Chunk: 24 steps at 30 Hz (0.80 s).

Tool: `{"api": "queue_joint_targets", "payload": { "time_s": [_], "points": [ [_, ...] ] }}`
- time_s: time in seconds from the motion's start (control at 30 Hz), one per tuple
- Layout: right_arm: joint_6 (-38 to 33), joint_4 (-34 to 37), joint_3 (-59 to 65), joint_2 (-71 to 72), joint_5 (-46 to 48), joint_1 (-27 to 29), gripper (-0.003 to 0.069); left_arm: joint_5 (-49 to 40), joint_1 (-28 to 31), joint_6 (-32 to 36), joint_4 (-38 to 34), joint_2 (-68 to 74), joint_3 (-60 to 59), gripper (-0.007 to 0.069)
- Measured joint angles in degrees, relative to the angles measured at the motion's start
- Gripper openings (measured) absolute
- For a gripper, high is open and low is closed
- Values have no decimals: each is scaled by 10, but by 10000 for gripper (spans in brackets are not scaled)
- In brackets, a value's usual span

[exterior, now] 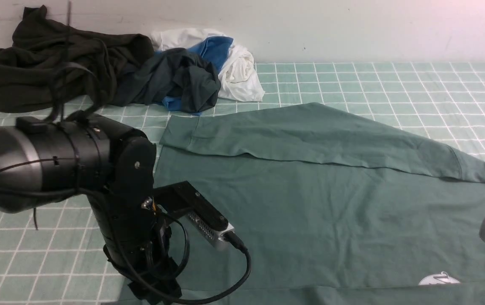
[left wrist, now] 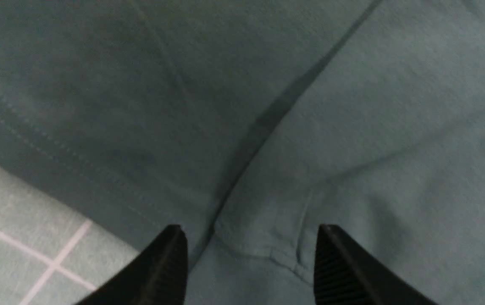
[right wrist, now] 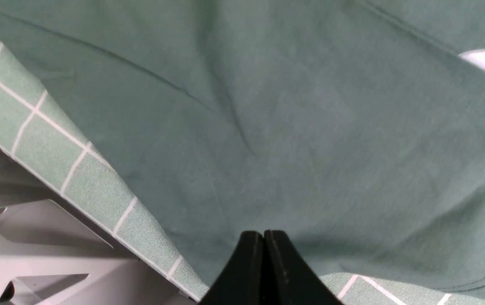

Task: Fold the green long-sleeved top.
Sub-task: Use the left arm to clamp the cuff closest to it

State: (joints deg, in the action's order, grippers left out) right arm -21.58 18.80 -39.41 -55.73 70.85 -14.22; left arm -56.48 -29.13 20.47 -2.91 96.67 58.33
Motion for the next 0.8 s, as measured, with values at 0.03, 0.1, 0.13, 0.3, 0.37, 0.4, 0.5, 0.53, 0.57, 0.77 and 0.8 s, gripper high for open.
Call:
{"api": "queue_joint_targets", "payload": {
  "time_s": [0.03, 0.1, 0.13, 0.3, 0.37, 0.4, 0.5, 0.53, 0.57, 0.77, 0.8],
  "points": [
    [0, 0, 1, 0, -2, 0, -14, 9, 0, 0, 0, 13, 0, 397],
    [0, 0, 1, 0, -12, 0, -14, 25, 0, 0, 0, 37, 1, 407],
    [0, 0, 1, 0, -13, 0, -14, 25, 0, 0, 0, 37, 1, 407],
    [1, 0, 1, 0, -35, 0, -14, 31, 0, -11, 2, 75, 8, 384],
    [2, 0, 1, 0, -35, 0, -14, 29, 0, -13, 2, 75, 10, 354],
    [2, 0, 1, 0, -35, 0, -14, 26, 0, -17, 0, 75, 11, 293],
    [2, 0, 1, 0, -35, 0, -14, 13, 0, -19, -24, 70, 9, 125],
    [2, 0, 1, 0, -35, 0, -14, 11, 0, -19, -26, 69, 8, 113],
    [2, -1, 1, 0, -36, 0, -14, 2, 0, -13, -34, 56, 5, 43],
    [5, -20, 1, 0, -55, 0, -14, -15, -1, -4, -38, -13, 5, 0],
    [13, -31, 1, 0, -59, 0, -14, -18, -1, -2, -36, -23, 5, -1]
  ]
}}
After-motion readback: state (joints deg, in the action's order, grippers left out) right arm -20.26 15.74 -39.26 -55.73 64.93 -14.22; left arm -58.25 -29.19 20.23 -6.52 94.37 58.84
